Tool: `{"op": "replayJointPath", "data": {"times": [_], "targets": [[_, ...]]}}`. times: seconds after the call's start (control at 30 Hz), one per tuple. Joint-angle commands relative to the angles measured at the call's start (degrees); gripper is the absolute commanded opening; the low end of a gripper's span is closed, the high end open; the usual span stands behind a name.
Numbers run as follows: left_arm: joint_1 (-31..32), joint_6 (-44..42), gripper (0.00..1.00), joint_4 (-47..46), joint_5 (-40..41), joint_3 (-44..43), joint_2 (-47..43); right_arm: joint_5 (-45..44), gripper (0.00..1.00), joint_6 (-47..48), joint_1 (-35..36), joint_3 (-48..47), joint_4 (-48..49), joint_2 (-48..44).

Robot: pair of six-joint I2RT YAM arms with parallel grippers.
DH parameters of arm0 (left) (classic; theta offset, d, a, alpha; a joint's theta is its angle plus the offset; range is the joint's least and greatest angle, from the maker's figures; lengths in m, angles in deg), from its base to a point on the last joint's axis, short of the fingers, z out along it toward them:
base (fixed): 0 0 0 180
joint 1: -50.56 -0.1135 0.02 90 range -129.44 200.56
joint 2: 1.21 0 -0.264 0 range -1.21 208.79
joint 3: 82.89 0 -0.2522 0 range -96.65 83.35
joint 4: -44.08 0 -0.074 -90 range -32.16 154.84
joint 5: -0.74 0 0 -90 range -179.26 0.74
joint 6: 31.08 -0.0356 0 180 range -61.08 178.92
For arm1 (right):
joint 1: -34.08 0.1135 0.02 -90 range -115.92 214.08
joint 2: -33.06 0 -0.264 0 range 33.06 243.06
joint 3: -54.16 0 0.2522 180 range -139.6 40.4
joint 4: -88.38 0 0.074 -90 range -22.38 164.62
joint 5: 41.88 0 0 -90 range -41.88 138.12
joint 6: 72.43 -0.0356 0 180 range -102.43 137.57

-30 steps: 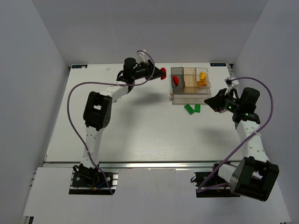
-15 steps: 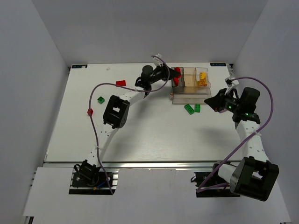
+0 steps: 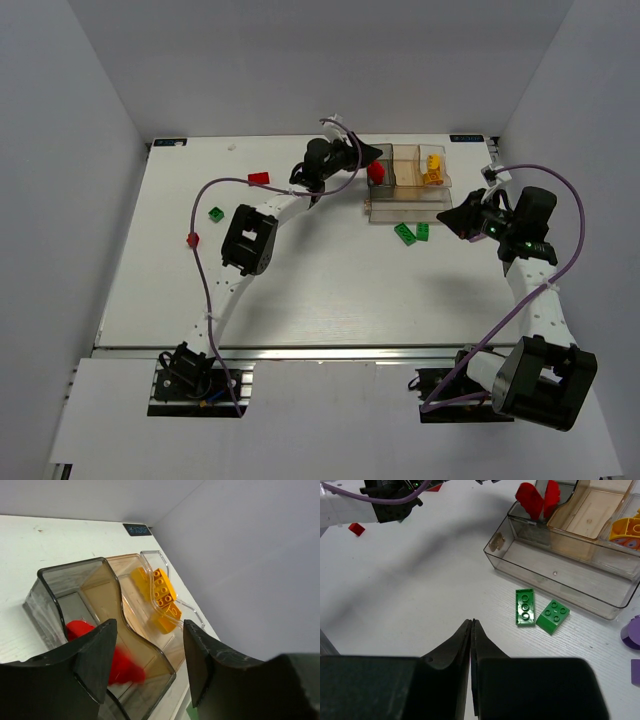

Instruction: Sort the legos into containers by color

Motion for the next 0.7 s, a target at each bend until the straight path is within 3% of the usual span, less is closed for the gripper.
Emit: {"op": "replayJointPath", "data": {"times": [0.0, 0.23, 0.3, 0.4, 0.43, 0.5, 0.53, 0.6, 0.63, 0.67], "targets": [[-0.07, -0.39, 0.66, 2.12, 0.54, -3.16, -0.13, 1.35, 0.08, -0.09, -0.45, -2.43, 0.43, -0.11], [-0.07, -0.38, 0.67, 2.3, -0.52, -2.46, -1.61, 1.53, 0.1, -0.09, -0.81, -2.43, 0.43, -0.2], [-0.07, -0.82, 0.67, 1.87, -0.43, -1.5, -3.2, 2.4, 0.17, 0.61, -0.8, -2.26, 0.25, -0.37], [-0.07, -1.88, 0.64, 1.86, -0.61, 2.79, -9.51, 5.82, 0.44, 3.49, -0.46, -1.73, 0.43, -0.73], [-0.77, -2.23, 0.6, 2.39, -0.87, 4.99, -12.06, 6.88, 0.56, 4.56, -0.19, -1.64, 0.25, -0.99], [-1.48, -3.02, 0.44, 4.14, -0.7, 11.83, -21.8, 10.75, 0.65, 7.19, 0.33, -0.94, -0.18, -1.43], [-2.26, -3.28, 0.33, 5.28, 0.26, 20.14, -25.4, 11.45, 0.71, 10.16, 1.99, -1.03, -0.8, -1.6], [-3.06, -5.47, 0.14, 9.23, 1.41, 29.23, -36.79, 11.37, 0.74, 13.34, 3.84, -1.99, -2.99, -1.87], [-3.58, -6.87, 0.0, 11.16, 4.2, 37.8, -40.35, 10.59, 0.76, 16.66, 7.25, -2.78, -4.05, -1.95], [-4.28, -8.02, 0.0, 15.27, 5.36, 41.72, -43.69, 8.66, 0.78, 18.7, 8.32, -4.44, -5.27, -1.43]]}}
